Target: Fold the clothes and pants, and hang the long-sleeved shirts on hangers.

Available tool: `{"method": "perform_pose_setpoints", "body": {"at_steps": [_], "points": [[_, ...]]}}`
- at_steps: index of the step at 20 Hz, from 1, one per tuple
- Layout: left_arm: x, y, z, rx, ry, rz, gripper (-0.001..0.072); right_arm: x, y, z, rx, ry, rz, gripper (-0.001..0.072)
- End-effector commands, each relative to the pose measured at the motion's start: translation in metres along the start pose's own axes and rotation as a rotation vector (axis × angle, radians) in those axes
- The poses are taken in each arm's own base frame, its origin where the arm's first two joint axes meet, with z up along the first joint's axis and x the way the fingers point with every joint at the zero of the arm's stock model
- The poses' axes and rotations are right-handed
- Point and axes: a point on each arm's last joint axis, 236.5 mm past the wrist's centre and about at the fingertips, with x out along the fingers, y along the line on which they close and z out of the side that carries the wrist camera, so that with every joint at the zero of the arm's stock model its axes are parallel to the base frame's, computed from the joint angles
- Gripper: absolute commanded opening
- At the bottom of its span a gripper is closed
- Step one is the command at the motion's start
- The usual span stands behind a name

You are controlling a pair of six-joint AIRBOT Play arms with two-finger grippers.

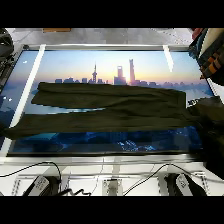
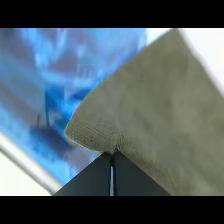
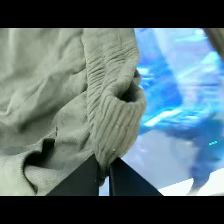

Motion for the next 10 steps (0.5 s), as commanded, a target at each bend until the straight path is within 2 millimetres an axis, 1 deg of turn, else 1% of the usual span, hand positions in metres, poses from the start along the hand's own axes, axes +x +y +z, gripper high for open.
{"method": "perform_pose_setpoints", "body": {"at_steps": [1, 2, 3, 4, 5, 7, 9, 10], "points": [[-0.019, -0.012, 0.041, -0.021, -0.163, -0.029, 0.0015, -0.049, -0.001, -0.003, -0.062, -0.110, -0.105, 0.0034], [-0.020, -0.019, 0.055, -0.006, -0.219, -0.034, 0.0013, -0.059, 0.012, 0.008, -0.060, -0.190, -0.073, 0.0034], [-0.021, -0.029, 0.069, 0.057, -0.272, -0.026, 0.0012, -0.066, 0.026, 0.023, -0.043, -0.270, -0.033, 0.0034], [-0.020, -0.043, 0.080, 0.118, -0.301, -0.028, 0.0011, -0.070, 0.041, 0.041, -0.022, -0.347, 0.023, 0.0034], [-0.019, -0.063, 0.091, 0.182, -0.316, -0.042, 0.0011, -0.071, 0.051, 0.056, -0.009, -0.405, 0.062, 0.0034], [-0.013, -0.107, 0.115, 0.243, -0.360, -0.085, 0.0011, -0.060, 0.065, 0.082, 0.023, -0.472, 0.107, 0.0033], [-0.001, -0.145, 0.143, 0.217, -0.422, -0.130, 0.0011, -0.040, 0.075, 0.105, 0.091, -0.512, 0.142, 0.0034], [0.009, -0.162, 0.153, 0.218, -0.439, -0.148, 0.0010, -0.026, 0.081, 0.115, 0.121, -0.528, 0.159, 0.0034]]}}
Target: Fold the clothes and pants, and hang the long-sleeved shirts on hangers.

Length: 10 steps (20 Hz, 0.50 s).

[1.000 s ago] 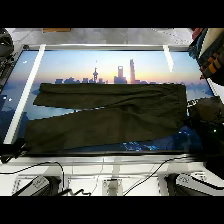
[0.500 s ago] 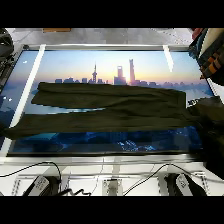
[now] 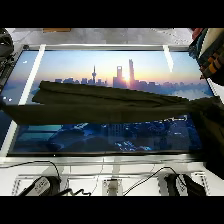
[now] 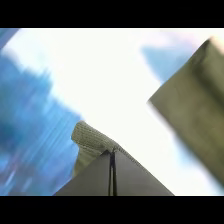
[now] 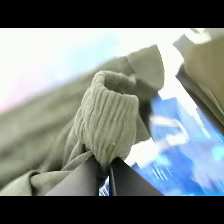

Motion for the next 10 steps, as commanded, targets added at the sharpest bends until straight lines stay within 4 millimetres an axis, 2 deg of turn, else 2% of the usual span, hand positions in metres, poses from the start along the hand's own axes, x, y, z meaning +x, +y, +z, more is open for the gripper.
{"method": "perform_pose_setpoints", "body": {"at_steps": [1, 4, 7, 10], "points": [[0.045, -0.057, 0.043, 0.013, -0.103, -0.062, 0.0011, 0.047, 0.023, 0.030, 0.128, -0.137, 0.056, 0.0034], [0.096, -0.099, 0.039, 0.000, -0.055, -0.121, 0.0011, 0.096, 0.026, 0.032, 0.223, -0.195, 0.050, 0.0034], [0.133, -0.137, 0.043, 0.013, -0.068, -0.169, 0.0011, 0.131, 0.015, 0.037, 0.415, -0.279, 0.037, 0.0034], [0.162, -0.153, 0.036, -0.001, -0.051, -0.187, 0.0011, 0.166, 0.011, 0.023, 0.492, -0.228, 0.016, 0.0034]]}}
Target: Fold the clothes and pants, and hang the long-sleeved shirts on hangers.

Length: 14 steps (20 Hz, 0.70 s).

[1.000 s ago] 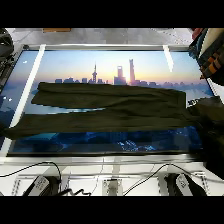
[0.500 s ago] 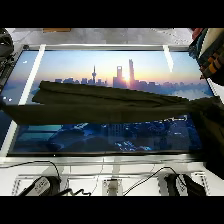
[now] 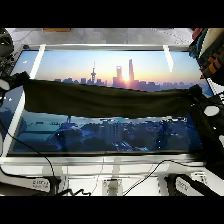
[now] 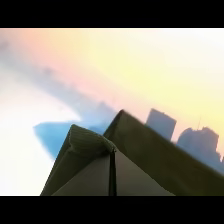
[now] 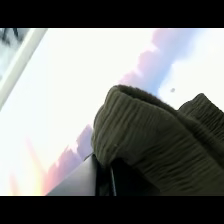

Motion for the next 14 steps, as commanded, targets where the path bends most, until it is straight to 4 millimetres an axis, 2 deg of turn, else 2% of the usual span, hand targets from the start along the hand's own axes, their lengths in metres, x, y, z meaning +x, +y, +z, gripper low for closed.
{"method": "perform_pose_setpoints", "body": {"at_steps": [1, 4, 7, 9, 12, 13, 14], "points": [[0.039, -0.020, -0.004, -0.057, -0.008, -0.028, 0.0011, 0.039, -0.006, -0.006, 0.115, -0.030, -0.022, 0.0034], [0.048, -0.018, 0.013, -0.138, -0.094, -0.031, 0.0012, 0.061, 0.006, 0.002, 0.106, -0.036, -0.008, 0.0034], [0.053, -0.016, 0.013, -0.149, -0.113, -0.029, 0.0013, 0.079, 0.011, 0.006, 0.094, -0.038, -0.002, 0.0035], [0.055, -0.015, 0.013, -0.149, -0.119, -0.028, 0.0013, 0.086, 0.011, 0.007, 0.092, -0.038, -0.005, 0.0034], [0.053, -0.020, 0.023, -0.146, -0.148, -0.037, 0.0015, 0.089, 0.010, 0.008, 0.088, -0.045, -0.005, 0.0035], [0.051, -0.023, 0.028, -0.143, -0.158, -0.043, 0.0015, 0.089, 0.010, 0.008, 0.085, -0.045, -0.005, 0.0059], [0.050, -0.027, 0.034, -0.141, -0.178, -0.050, 0.0050, 0.089, 0.011, 0.008, 0.084, -0.043, -0.005, 0.0187]]}}
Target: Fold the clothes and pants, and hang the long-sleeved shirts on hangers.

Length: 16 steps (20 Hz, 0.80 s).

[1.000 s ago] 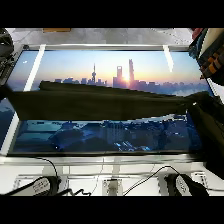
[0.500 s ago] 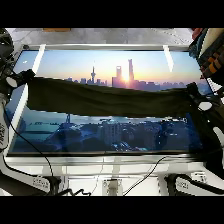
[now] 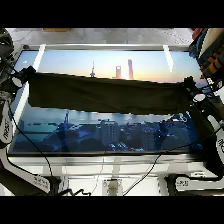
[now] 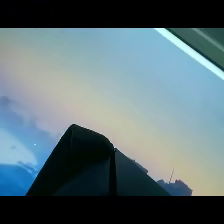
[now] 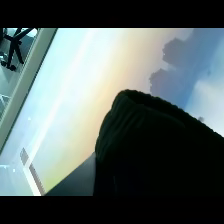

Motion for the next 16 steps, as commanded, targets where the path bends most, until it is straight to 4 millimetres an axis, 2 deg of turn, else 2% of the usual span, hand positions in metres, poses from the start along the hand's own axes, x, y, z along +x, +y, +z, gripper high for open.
{"method": "perform_pose_setpoints", "body": {"at_steps": [1, 2, 3, 4, 6, 8, 9, 10, 11, 12, 14, 16], "points": [[-0.001, -0.013, 0.016, 0.004, -0.048, -0.022, 0.0205, 0.003, 0.001, -0.002, -0.011, 0.010, 0.001, 0.0520], [-0.002, -0.018, 0.020, 0.019, -0.050, -0.030, 0.0392, 0.001, 0.002, -0.004, -0.033, 0.022, 0.001, 0.0719], [-0.004, -0.022, 0.024, 0.030, -0.044, -0.034, 0.0549, -0.001, 0.004, -0.006, -0.058, 0.035, 0.003, 0.0709], [-0.009, -0.026, 0.030, 0.041, -0.037, -0.039, 0.0664, -0.004, 0.007, -0.005, -0.077, 0.039, 0.007, 0.0707], [-0.027, -0.033, 0.045, 0.070, -0.030, -0.042, 0.0683, -0.012, 0.017, 0.000, -0.082, 0.037, 0.025, 0.0706], [-0.053, -0.024, 0.049, 0.123, 0.045, -0.004, 0.0683, -0.023, 0.031, 0.011, -0.106, 0.015, 0.052, 0.0705], [-0.068, -0.012, 0.043, 0.146, 0.119, 0.032, 0.0663, -0.030, 0.038, 0.017, -0.125, 0.002, 0.067, 0.0704], [-0.085, 0.007, 0.033, 0.168, 0.213, 0.085, 0.0551, -0.036, 0.045, 0.022, -0.148, -0.010, 0.080, 0.0695], [-0.103, 0.030, 0.023, 0.189, 0.303, 0.146, 0.0478, -0.042, 0.051, 0.026, -0.173, -0.021, 0.091, 0.0690], [-0.121, 0.051, 0.016, 0.224, 0.378, 0.195, 0.0478, -0.047, 0.054, 0.031, -0.190, -0.028, 0.095, 0.0689], [-0.157, 0.080, 0.004, 0.259, 0.470, 0.239, 0.0478, -0.054, 0.053, 0.037, -0.206, -0.024, 0.089, 0.0689], [-0.186, 0.105, -0.014, 0.198, 0.493, 0.269, 0.0479, -0.055, 0.040, 0.040, -0.205, -0.001, 0.057, 0.0689]]}}
